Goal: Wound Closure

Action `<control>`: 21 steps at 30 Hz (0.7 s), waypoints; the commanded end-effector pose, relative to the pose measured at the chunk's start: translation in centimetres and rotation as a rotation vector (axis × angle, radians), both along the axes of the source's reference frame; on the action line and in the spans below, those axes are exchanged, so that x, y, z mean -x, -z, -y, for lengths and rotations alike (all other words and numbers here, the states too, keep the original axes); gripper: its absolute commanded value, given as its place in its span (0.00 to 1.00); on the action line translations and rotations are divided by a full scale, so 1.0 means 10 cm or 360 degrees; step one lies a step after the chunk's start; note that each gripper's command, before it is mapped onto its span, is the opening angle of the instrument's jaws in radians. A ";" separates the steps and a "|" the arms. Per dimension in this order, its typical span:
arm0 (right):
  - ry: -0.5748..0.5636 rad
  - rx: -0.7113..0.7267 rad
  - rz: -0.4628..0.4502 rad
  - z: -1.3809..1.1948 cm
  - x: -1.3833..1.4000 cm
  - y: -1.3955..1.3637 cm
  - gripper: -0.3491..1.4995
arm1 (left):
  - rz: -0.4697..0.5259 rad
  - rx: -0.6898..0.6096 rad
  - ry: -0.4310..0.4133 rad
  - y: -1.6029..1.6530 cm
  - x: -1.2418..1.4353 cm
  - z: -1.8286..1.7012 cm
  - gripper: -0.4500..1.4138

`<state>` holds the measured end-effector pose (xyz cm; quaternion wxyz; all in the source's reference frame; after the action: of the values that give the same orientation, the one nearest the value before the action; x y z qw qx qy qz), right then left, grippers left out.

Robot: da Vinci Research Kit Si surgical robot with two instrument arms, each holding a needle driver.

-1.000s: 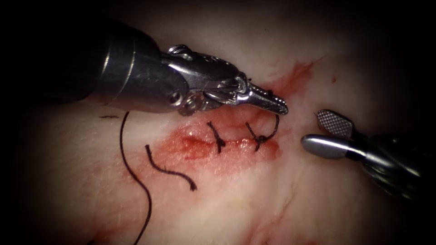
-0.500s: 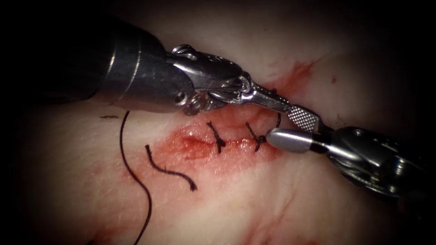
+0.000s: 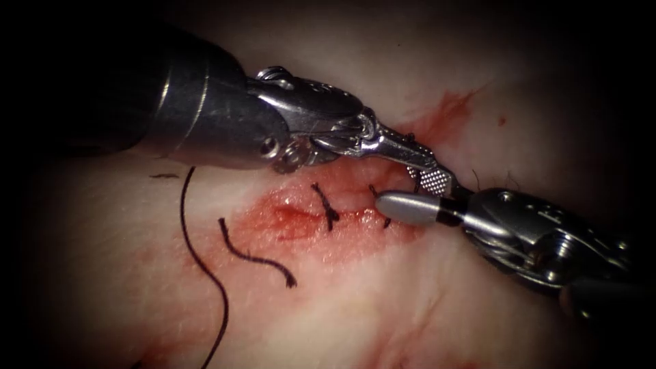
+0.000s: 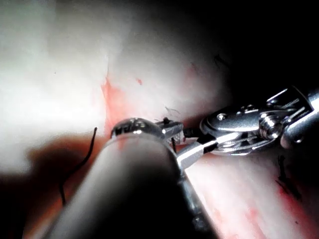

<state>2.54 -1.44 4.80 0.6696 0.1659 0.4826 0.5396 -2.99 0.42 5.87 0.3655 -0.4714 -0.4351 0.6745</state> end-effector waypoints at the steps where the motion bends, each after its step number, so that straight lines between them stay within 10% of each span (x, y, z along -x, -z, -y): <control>1: -0.0007 0.0002 -0.0002 -0.004 -0.014 -0.002 0.92 | 0.0000 0.0002 0.0000 -0.004 0.005 -0.002 0.20; 21: -0.0053 0.0022 -0.0012 -0.011 -0.036 -0.006 0.93 | 0.0003 -0.0008 -0.0008 -0.003 0.007 0.001 0.17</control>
<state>2.82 -1.36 4.84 0.6597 0.1557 0.4898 0.5483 -3.01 0.39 5.84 0.3649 -0.4697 -0.4391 0.6733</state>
